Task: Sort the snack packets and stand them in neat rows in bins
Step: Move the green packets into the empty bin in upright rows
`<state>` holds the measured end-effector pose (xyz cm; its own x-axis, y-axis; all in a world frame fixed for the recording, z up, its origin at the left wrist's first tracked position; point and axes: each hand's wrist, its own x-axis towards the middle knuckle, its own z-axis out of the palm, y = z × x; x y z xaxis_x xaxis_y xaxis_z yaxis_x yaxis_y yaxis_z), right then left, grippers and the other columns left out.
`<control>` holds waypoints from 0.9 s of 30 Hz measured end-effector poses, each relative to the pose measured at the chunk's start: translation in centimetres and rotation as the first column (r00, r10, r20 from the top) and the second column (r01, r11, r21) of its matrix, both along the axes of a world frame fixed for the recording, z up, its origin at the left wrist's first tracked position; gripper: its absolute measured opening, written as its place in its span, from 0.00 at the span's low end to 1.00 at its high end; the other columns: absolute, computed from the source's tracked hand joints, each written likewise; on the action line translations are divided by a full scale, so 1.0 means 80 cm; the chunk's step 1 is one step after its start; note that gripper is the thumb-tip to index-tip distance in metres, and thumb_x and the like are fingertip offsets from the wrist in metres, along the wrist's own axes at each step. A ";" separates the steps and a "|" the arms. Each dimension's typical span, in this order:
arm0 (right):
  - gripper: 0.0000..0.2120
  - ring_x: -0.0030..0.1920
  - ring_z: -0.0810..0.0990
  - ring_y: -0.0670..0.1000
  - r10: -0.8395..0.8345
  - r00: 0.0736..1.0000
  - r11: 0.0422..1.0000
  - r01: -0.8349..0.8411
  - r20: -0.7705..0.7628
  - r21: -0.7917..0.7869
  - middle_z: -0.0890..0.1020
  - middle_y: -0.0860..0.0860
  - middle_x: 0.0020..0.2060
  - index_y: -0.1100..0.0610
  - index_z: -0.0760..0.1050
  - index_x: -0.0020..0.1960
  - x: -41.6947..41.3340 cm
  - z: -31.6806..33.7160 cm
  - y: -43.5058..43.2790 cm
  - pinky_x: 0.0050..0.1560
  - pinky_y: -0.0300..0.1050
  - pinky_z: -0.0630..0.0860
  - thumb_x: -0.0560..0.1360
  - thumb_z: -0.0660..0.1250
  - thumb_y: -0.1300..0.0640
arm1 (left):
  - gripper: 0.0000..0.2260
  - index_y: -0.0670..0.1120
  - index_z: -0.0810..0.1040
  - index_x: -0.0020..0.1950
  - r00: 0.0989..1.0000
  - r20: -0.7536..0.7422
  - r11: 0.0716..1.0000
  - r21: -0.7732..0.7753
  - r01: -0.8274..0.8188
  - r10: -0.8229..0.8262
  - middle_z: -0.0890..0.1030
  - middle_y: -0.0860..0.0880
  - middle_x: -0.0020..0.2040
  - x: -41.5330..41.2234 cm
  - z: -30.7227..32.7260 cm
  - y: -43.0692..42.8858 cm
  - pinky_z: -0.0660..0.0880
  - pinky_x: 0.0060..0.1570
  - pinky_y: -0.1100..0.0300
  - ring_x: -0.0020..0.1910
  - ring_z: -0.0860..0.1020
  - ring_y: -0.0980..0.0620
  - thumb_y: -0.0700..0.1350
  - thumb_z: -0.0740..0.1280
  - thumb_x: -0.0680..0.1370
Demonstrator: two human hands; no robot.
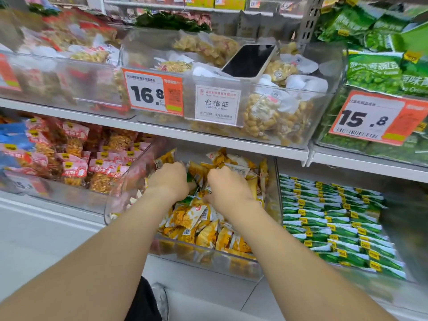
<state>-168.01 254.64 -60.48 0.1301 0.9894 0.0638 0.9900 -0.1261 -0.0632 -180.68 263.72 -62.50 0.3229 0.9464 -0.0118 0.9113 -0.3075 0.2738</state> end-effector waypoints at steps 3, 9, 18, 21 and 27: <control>0.10 0.52 0.83 0.62 -0.034 0.998 0.999 0.034 0.058 0.012 0.81 0.55 0.51 0.54 0.74 0.50 0.001 0.001 0.004 0.42 0.52 0.71 0.78 0.76 0.56 | 0.13 0.42 0.78 0.59 0.997 0.011 0.996 0.040 -0.074 0.074 0.82 0.40 0.57 0.005 0.004 -0.003 0.80 0.49 0.46 0.56 0.82 0.36 0.45 0.74 0.78; 0.04 0.46 0.84 0.61 -0.080 0.994 0.977 0.094 -0.077 0.191 0.79 0.53 0.42 0.56 0.79 0.48 0.016 0.005 -0.006 0.38 0.49 0.72 0.80 0.67 0.57 | 0.11 0.40 0.80 0.58 0.992 0.079 0.994 0.042 -0.099 0.096 0.81 0.38 0.57 0.014 0.027 -0.022 0.80 0.51 0.43 0.58 0.81 0.34 0.38 0.70 0.75; 0.05 0.32 0.85 0.48 0.065 0.730 0.956 0.149 -0.680 0.252 0.85 0.54 0.33 0.47 0.68 0.54 0.040 0.020 -0.071 0.40 0.54 0.81 0.88 0.55 0.50 | 0.05 0.46 0.75 0.53 0.891 0.453 0.991 -0.131 0.030 0.033 0.80 0.43 0.53 0.002 0.061 -0.060 0.78 0.43 0.49 0.50 0.81 0.41 0.38 0.65 0.79; 0.07 0.32 0.85 0.52 0.037 0.513 0.952 0.243 -0.858 0.187 0.85 0.57 0.42 0.42 0.67 0.55 0.039 0.030 -0.088 0.36 0.58 0.80 0.88 0.55 0.54 | 0.06 0.52 0.74 0.54 0.817 0.576 0.946 -0.280 0.163 0.029 0.81 0.44 0.53 0.002 0.053 -0.080 0.85 0.46 0.41 0.44 0.86 0.44 0.42 0.68 0.81; 0.13 0.35 0.82 0.50 -0.019 0.237 0.969 0.242 -0.971 0.041 0.82 0.59 0.55 0.40 0.75 0.59 0.045 0.038 -0.126 0.35 0.47 0.75 0.83 0.65 0.59 | 0.07 0.50 0.78 0.56 0.790 0.613 0.886 -0.378 0.270 0.021 0.86 0.44 0.49 0.003 0.058 -0.102 0.85 0.52 0.40 0.42 0.88 0.48 0.40 0.70 0.82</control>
<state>-164.38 244.59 -57.42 0.3302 0.9412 -0.0713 0.1447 -0.1251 -0.9815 -180.42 255.59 -57.89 0.5165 0.8397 -0.1677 0.4858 -0.1260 0.8650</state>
